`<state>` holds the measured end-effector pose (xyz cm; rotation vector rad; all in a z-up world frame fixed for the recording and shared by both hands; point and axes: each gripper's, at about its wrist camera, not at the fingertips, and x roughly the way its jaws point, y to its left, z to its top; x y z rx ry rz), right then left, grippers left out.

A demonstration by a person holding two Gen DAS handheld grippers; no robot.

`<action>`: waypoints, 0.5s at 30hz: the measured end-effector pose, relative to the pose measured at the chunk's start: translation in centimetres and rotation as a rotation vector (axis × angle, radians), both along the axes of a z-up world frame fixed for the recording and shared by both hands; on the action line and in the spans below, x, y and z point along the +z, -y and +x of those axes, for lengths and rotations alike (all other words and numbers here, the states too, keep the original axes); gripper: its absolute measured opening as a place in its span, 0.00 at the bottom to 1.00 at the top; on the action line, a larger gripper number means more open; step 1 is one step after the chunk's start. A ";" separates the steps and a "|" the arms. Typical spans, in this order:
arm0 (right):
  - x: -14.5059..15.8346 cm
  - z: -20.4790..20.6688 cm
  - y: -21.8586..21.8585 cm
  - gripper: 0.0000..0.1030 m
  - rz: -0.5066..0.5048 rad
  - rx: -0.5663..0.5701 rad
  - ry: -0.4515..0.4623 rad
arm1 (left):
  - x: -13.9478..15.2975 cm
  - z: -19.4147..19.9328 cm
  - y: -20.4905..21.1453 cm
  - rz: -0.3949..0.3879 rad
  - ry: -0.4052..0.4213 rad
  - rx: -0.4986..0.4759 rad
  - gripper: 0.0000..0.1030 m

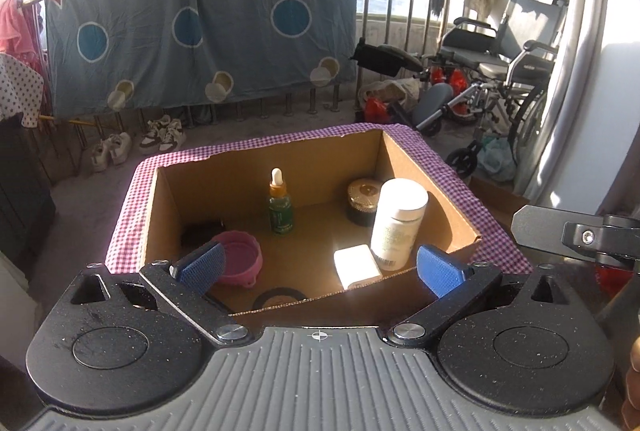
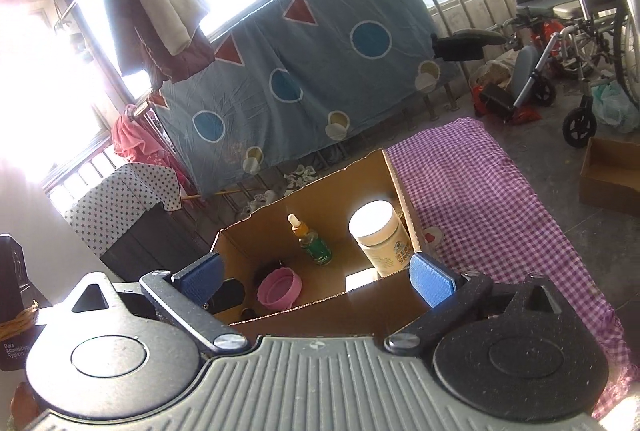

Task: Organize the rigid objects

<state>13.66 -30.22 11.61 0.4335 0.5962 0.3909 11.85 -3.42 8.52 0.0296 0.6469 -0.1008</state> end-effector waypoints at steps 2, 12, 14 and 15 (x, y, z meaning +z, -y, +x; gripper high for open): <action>0.1 -0.3 -0.6 1.00 -0.044 -0.002 0.004 | -0.1 -0.3 -0.1 0.032 0.013 0.038 1.00; 0.0 -0.3 -2.5 1.00 -0.184 -0.044 0.017 | -1.5 0.2 -0.8 0.064 0.002 0.074 1.00; -0.4 0.0 -2.6 1.00 -0.212 -0.059 0.011 | -1.7 0.3 -1.1 0.042 -0.002 0.101 1.00; -0.6 0.2 -2.6 1.00 -0.226 -0.063 0.005 | -1.8 0.1 -1.4 0.026 -0.004 0.113 1.00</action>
